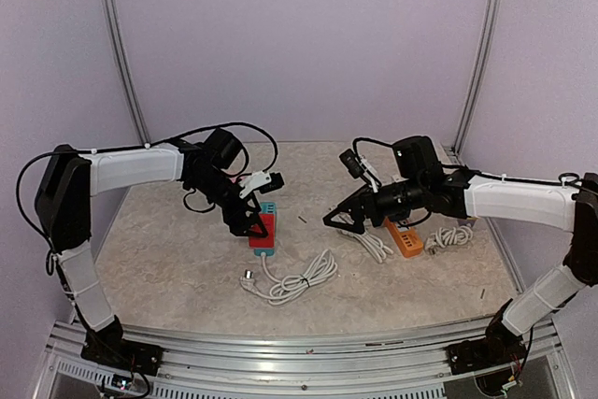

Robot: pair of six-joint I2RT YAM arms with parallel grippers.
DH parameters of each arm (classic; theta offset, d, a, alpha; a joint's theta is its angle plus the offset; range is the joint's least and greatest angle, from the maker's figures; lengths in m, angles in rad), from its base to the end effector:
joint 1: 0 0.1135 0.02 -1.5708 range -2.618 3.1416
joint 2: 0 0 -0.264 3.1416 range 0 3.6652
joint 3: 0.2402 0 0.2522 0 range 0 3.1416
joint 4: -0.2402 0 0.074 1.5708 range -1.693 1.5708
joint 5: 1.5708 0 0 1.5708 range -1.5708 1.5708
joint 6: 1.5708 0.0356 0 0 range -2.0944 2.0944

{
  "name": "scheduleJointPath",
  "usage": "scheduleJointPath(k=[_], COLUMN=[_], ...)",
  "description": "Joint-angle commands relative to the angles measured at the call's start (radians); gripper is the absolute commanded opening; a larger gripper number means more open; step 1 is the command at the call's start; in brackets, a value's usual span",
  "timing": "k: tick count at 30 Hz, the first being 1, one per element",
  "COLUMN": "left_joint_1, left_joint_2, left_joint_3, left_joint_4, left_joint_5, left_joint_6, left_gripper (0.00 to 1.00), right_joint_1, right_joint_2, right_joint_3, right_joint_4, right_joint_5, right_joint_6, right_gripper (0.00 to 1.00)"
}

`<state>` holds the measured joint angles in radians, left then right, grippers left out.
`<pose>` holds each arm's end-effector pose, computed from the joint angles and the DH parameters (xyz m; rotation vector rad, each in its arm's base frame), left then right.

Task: Pull the plug off the socket

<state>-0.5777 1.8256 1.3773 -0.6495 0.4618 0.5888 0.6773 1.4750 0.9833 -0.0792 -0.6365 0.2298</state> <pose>0.3110 -0.2216 0.2226 1.5576 2.0927 -0.6088 0.2403 0.2204 0.2581 -0.8841 2.0806 1.1914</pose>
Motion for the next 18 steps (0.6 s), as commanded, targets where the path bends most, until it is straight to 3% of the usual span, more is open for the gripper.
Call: scheduleJointPath(k=[1, 11, 18], left_joint_1=[-0.018, -0.037, -0.071], left_joint_2=[0.032, 0.059, 0.019], left_joint_3=[0.030, 0.022, -0.020], left_joint_4=[-0.059, -0.037, 0.027], left_joint_5=[-0.038, -0.095, -0.145], left_joint_6=[0.058, 0.071, 0.004], left_gripper=[0.91, 0.78, 0.49], right_joint_1=[-0.008, -0.021, -0.036], right_joint_2=[-0.026, -0.017, -0.005], right_joint_3=[-0.014, -0.027, -0.042], right_joint_4=[0.022, 0.034, 0.068], right_joint_5=[-0.015, -0.032, -0.041], right_joint_6=[0.006, 0.017, 0.041], right_gripper=[0.99, 0.99, 0.99])
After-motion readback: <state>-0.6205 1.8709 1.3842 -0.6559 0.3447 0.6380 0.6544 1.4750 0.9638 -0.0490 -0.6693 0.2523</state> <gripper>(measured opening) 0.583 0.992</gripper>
